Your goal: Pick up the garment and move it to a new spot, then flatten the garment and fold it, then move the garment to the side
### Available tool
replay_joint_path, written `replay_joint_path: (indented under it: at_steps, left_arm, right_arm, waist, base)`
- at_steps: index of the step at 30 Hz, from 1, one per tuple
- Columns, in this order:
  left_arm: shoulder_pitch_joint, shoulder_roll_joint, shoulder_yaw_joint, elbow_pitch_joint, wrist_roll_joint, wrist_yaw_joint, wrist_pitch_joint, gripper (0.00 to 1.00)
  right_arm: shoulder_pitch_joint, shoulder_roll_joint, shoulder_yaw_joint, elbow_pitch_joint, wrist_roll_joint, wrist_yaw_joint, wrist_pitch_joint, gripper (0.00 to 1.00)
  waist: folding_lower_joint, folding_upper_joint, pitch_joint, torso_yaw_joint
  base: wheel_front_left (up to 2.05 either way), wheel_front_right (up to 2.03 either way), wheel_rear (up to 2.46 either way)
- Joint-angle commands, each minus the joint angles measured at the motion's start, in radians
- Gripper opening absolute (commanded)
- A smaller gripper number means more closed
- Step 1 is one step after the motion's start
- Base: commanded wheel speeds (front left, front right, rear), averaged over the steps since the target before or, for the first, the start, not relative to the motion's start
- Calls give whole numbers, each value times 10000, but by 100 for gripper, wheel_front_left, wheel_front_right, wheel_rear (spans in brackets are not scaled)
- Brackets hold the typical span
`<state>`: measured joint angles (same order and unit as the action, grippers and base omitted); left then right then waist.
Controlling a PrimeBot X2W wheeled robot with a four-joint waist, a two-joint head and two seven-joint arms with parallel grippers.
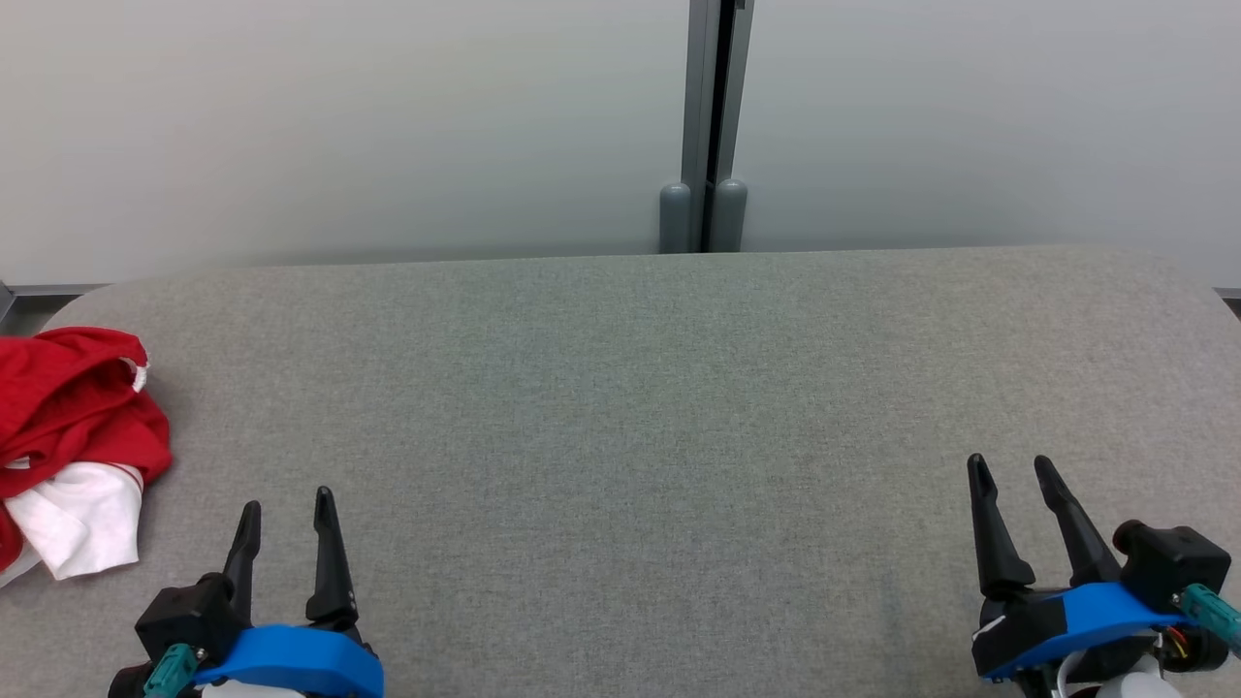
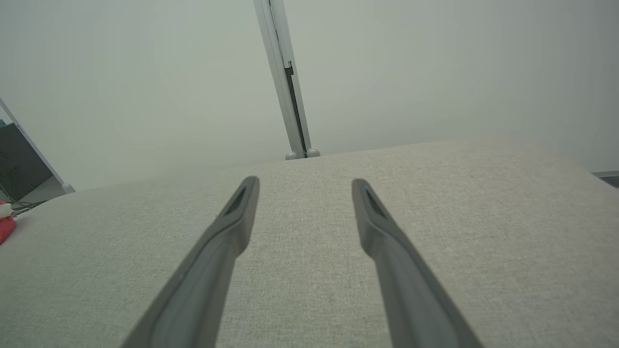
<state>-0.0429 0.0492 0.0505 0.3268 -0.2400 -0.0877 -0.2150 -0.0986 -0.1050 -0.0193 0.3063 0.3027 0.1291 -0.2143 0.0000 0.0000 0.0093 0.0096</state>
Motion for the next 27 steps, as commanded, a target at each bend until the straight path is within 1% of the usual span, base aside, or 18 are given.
replay_joint_path:
  at_steps: [1, 11, 25, 27]
  left_arm:
    - [54, 19, -20, -10, 244, 56, -98, 100]
    - [145, 19, 75, 81, 964, 128, -289, 100]
    - [175, 15, 80, 173, 1783, 166, -525, 100]
    - [152, 15, 78, 173, 1697, 175, -518, 100]
  right_arm:
    - [78, -7, -35, 6, -264, 23, -107, 100]
    - [169, 88, -24, 166, -1268, 26, -289, 100]
    - [149, 127, -123, 194, -2240, 27, -531, 100]
    - [143, 136, -125, 171, -2213, 27, -525, 100]
  waist:
    - [0, 0, 0, 2]
    - [0, 0, -1, 16]
    - [0, 0, 46, 74]
    - [0, 0, 81, 126]
  base:
    - [0, 0, 0]
    - [0, 0, 0]
    - [0, 0, 0]
    - [0, 0, 0]
